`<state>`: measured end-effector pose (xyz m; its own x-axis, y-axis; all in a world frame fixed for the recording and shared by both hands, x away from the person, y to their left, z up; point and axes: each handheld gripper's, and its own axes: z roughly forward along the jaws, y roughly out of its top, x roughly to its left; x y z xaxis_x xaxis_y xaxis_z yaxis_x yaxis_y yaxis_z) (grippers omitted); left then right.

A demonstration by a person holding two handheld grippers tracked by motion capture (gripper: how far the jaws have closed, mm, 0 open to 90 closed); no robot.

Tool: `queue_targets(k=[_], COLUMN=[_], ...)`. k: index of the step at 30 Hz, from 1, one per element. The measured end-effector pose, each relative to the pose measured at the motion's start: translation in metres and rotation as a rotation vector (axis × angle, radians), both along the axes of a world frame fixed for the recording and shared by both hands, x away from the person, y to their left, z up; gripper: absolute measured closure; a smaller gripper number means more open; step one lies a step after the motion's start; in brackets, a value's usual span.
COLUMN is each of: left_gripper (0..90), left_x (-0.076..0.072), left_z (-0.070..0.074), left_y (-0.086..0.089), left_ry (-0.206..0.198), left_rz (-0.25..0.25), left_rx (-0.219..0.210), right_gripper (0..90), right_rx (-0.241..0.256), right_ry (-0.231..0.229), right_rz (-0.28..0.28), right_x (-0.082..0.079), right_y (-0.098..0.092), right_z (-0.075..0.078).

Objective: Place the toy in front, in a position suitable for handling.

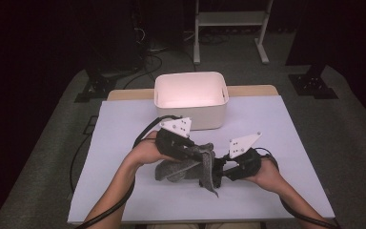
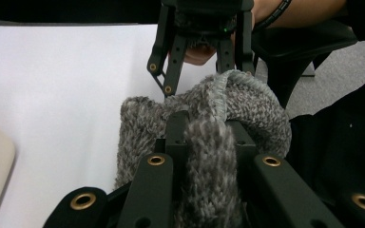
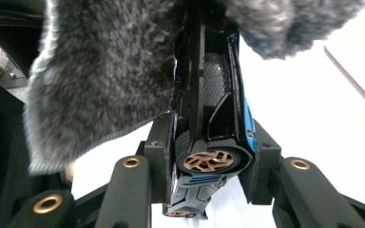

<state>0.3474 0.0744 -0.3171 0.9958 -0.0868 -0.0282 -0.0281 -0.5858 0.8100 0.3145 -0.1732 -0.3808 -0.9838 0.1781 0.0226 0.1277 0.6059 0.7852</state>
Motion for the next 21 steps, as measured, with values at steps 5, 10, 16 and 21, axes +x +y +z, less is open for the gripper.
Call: queue_targets(k=[5,10,16,21], left_gripper=[76.4,76.4,76.4,76.4], left_x=[0.0,0.0,0.0,0.0], left_z=[-0.009,-0.013,-0.019,-0.022], left_y=[0.001,0.004,0.008,0.01], left_ry=[0.024,0.027,0.038,0.045], left_rz=[-0.007,0.001,0.012,0.015], left_rx=[-0.016,-0.018,-0.015,-0.016], right_gripper=[60.5,60.6,60.7,60.7], right_rx=[-0.008,-0.024,-0.027,-0.031], right_ry=[0.002,-0.002,0.003,0.013], right_rz=[-0.004,-0.006,-0.009,-0.018], right_x=[-0.001,-0.003,-0.003,-0.004], right_y=[-0.004,-0.006,-0.01,-0.014], right_z=[0.0,0.001,0.0,0.0])
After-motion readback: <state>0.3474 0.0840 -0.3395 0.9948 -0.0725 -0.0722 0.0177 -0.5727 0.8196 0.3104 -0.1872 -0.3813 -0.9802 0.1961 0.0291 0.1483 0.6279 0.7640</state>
